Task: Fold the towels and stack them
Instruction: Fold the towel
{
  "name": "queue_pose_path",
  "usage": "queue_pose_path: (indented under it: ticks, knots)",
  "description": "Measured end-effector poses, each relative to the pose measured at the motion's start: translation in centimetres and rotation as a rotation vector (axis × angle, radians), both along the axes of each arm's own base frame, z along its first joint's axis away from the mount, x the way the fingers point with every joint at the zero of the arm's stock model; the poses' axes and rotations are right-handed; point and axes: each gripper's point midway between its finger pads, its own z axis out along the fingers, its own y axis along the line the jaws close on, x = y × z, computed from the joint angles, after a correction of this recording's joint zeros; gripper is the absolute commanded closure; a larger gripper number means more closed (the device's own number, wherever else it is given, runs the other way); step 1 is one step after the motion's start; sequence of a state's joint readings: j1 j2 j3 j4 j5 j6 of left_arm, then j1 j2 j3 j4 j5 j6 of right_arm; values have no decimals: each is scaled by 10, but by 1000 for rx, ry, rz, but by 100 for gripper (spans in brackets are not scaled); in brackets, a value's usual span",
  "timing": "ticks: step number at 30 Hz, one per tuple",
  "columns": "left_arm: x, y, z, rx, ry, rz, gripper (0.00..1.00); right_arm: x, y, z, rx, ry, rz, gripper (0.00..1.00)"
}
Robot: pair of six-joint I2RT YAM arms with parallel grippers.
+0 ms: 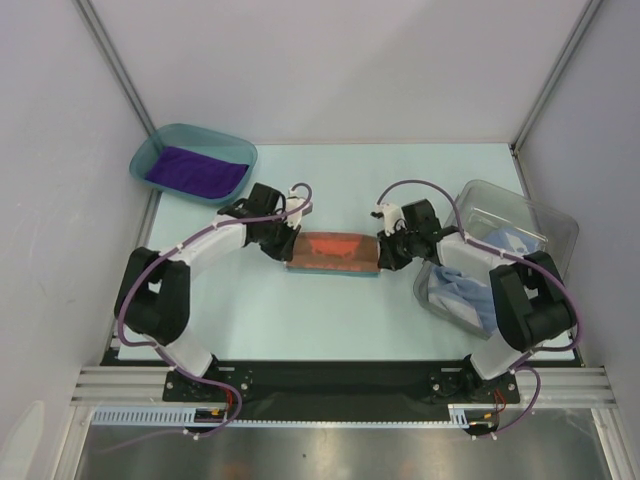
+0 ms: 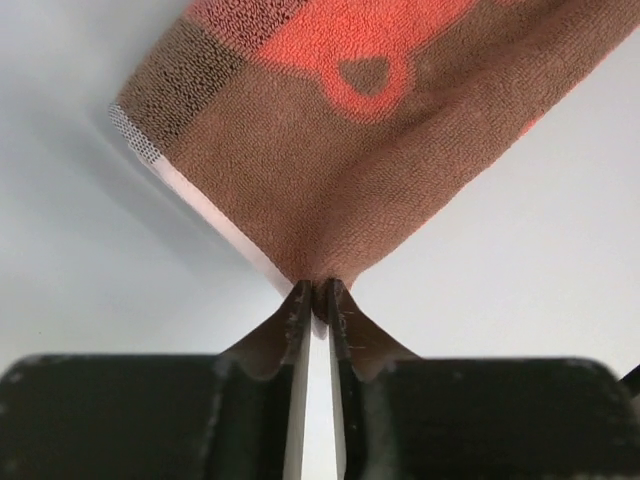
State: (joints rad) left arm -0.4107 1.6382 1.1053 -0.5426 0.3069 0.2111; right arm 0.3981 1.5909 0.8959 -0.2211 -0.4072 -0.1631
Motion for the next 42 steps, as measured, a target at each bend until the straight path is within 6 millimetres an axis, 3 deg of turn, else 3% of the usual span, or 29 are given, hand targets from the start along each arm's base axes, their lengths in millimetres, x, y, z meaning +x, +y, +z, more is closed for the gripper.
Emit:
queue_pose_path:
  ticks: [2,5,8,12,16,19,23,27,30,33,37,40,42]
  knots:
    - [-2,0,-3,2,13,5,78,-5,-1,-7,-12,36,-12,77]
    - [-7,2,-5,17,34,16,67,-12,-4,-11,-28,80,-25,70]
    - [-9,6,-7,48,44,46,69,-12,-3,-4,-23,99,-41,69]
    - [-3,10,-1,68,35,100,66,-7,3,19,21,97,-76,74]
    - [12,-3,19,-20,-21,171,60,11,14,44,76,82,-117,76]
    - [25,-11,32,-91,-74,231,59,33,24,51,98,83,-140,76]
    - [44,-16,31,-132,-97,307,60,62,29,33,87,104,-177,78]
    - [53,-15,-7,-118,-19,376,62,73,18,-8,15,156,-232,79]
    - [53,-6,-36,-69,43,432,60,74,10,-26,-26,179,-258,78]
    - [54,-1,-45,-54,60,469,61,78,8,-26,-40,159,-262,77]
    - [59,-2,-39,-60,48,482,60,79,9,-26,-70,137,-259,75]
    - [62,-2,-32,-61,40,490,51,76,13,-20,-96,122,-254,74]
    - [61,2,-23,-52,27,500,51,74,15,-11,-110,110,-256,73]
